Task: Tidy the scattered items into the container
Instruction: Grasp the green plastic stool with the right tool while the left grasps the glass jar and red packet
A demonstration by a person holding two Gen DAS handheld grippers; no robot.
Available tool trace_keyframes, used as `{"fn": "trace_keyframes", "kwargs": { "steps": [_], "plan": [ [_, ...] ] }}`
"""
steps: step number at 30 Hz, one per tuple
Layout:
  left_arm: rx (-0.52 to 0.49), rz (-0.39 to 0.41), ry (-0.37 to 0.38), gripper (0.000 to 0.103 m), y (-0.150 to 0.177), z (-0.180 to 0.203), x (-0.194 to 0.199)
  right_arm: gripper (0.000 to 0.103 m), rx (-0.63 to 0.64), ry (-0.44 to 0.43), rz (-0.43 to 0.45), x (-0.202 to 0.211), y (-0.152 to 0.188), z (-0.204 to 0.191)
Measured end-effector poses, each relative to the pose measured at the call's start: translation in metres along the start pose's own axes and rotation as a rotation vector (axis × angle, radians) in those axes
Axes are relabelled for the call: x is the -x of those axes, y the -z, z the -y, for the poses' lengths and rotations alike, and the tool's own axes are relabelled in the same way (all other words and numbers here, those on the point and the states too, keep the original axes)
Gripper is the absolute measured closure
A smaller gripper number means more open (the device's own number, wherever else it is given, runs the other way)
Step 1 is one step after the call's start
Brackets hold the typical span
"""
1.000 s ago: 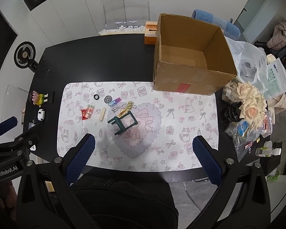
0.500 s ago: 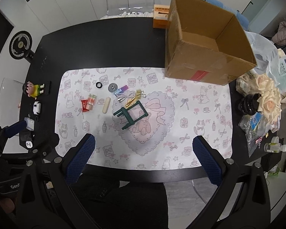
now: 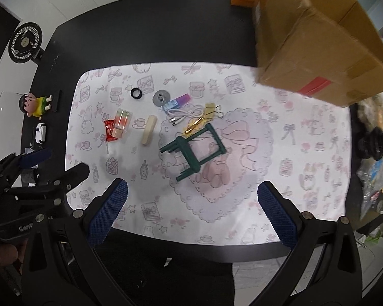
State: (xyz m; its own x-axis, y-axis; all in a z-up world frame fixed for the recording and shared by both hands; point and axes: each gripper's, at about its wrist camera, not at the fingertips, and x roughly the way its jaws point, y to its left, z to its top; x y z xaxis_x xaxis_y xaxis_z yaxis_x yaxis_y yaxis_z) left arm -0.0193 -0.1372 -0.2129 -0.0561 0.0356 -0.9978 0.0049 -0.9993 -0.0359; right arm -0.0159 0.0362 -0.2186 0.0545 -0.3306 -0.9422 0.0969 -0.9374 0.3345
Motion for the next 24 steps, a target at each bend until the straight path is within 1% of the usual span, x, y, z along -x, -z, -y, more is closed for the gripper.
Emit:
{"fn": "trace_keyframes", "kwargs": {
  "steps": [2, 4, 7, 11, 13, 16, 18, 20, 24],
  "plan": [
    [0.006, -0.014, 0.009, 0.021, -0.005, -0.007, -0.015, 0.004, 0.012, -0.005, -0.009, -0.014, -0.004, 0.0],
    [0.013, -0.028, 0.013, 0.021, -0.01, -0.013, -0.028, 0.004, 0.028, 0.009, -0.029, -0.027, -0.009, 0.0],
    [0.003, -0.026, 0.002, 0.021, -0.019, -0.015, -0.041, 0.004, 0.034, 0.021, -0.044, -0.044, -0.016, 0.002],
    [-0.017, -0.022, -0.002, 0.021, -0.03, -0.018, -0.058, 0.004, 0.011, -0.005, -0.076, -0.07, -0.023, 0.005],
    [-0.045, -0.022, -0.025, 0.021, -0.033, -0.019, -0.069, 0.004, 0.024, 0.013, -0.095, -0.086, -0.026, 0.002],
    [-0.062, -0.05, -0.057, 0.022, -0.039, -0.022, -0.086, 0.004, 0.039, 0.022, -0.124, -0.107, -0.031, -0.002],
    [-0.063, -0.068, -0.063, 0.03, -0.042, -0.025, -0.096, 0.004, 0.047, 0.031, -0.141, -0.119, -0.033, -0.005],
    [-0.061, -0.085, -0.064, 0.031, -0.045, -0.027, -0.104, 0.004, 0.058, 0.042, -0.158, -0.129, -0.035, -0.008],
    [-0.068, -0.107, -0.072, 0.037, -0.048, -0.029, -0.115, 0.004, 0.061, 0.018, -0.165, -0.139, -0.038, -0.012]
  ]
}}
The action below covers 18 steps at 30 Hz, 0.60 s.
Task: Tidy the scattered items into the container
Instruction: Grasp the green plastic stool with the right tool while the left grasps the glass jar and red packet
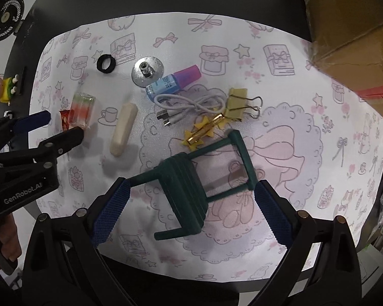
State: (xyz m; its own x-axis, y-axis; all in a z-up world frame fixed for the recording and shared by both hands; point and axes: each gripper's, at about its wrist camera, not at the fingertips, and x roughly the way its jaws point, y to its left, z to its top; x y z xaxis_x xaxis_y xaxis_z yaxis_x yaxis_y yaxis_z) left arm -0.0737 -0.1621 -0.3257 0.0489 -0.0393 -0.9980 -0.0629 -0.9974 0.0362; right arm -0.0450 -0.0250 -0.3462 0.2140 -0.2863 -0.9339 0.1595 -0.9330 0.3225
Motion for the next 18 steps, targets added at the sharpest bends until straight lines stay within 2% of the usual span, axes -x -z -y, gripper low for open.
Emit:
{"fn": "trace_keyframes", "kwargs": {
  "steps": [4, 13, 18],
  "plan": [
    [0.002, -0.025, 0.007, 0.045, 0.001, -0.001, -0.007, 0.007, 0.009, -0.006, -0.007, 0.002, -0.003, -0.001],
    [0.021, -0.035, 0.001, 0.046, 0.003, -0.002, -0.016, 0.01, 0.02, -0.036, -0.049, -0.007, 0.0, 0.001],
    [0.036, -0.045, -0.001, 0.05, 0.002, -0.004, -0.022, 0.013, 0.041, 0.003, -0.068, -0.016, 0.001, 0.001]
  ]
}}
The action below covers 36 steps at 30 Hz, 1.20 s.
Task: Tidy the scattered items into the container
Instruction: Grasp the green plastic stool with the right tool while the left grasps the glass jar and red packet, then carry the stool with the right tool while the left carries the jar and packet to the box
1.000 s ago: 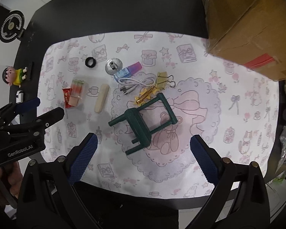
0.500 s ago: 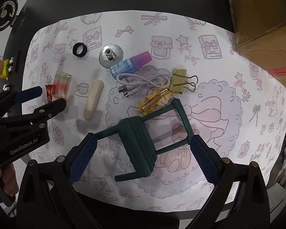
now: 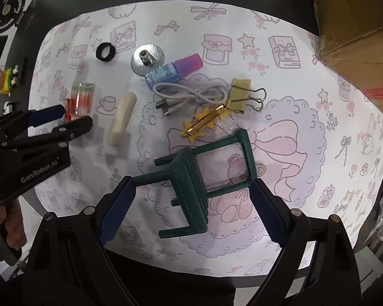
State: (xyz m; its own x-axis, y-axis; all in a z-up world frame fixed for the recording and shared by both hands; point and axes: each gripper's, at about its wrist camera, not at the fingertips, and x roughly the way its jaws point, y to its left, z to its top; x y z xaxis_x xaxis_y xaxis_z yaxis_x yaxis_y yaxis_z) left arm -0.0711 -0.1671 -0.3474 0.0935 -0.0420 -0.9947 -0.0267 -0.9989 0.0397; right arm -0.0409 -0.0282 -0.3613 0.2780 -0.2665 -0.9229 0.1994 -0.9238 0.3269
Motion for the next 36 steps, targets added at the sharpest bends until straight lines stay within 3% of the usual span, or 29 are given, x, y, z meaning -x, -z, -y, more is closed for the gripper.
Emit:
{"fn": "trace_keyframes", "kwargs": {
  "steps": [6, 9, 10, 25, 33, 36],
  "plan": [
    [-0.004, -0.011, -0.011, 0.06, -0.001, 0.0, -0.007, 0.041, 0.012, 0.006, -0.046, -0.022, -0.004, -0.003],
    [-0.009, -0.013, -0.028, 0.062, -0.001, 0.002, -0.009, 0.071, -0.007, 0.012, -0.078, -0.034, -0.006, -0.001],
    [-0.007, -0.013, -0.03, 0.066, -0.001, 0.002, -0.009, 0.088, -0.02, 0.009, -0.081, -0.036, -0.007, 0.0],
    [0.024, 0.014, 0.033, 0.069, 0.006, -0.011, 0.013, 0.092, -0.092, -0.064, -0.018, -0.007, -0.02, 0.004],
    [0.021, 0.055, 0.015, 0.069, 0.017, -0.005, 0.05, 0.092, -0.096, -0.085, 0.054, 0.04, -0.023, -0.003],
    [0.042, 0.078, 0.018, 0.069, 0.026, 0.004, 0.084, 0.093, -0.104, -0.086, 0.093, 0.063, -0.013, -0.006]
  ]
}}
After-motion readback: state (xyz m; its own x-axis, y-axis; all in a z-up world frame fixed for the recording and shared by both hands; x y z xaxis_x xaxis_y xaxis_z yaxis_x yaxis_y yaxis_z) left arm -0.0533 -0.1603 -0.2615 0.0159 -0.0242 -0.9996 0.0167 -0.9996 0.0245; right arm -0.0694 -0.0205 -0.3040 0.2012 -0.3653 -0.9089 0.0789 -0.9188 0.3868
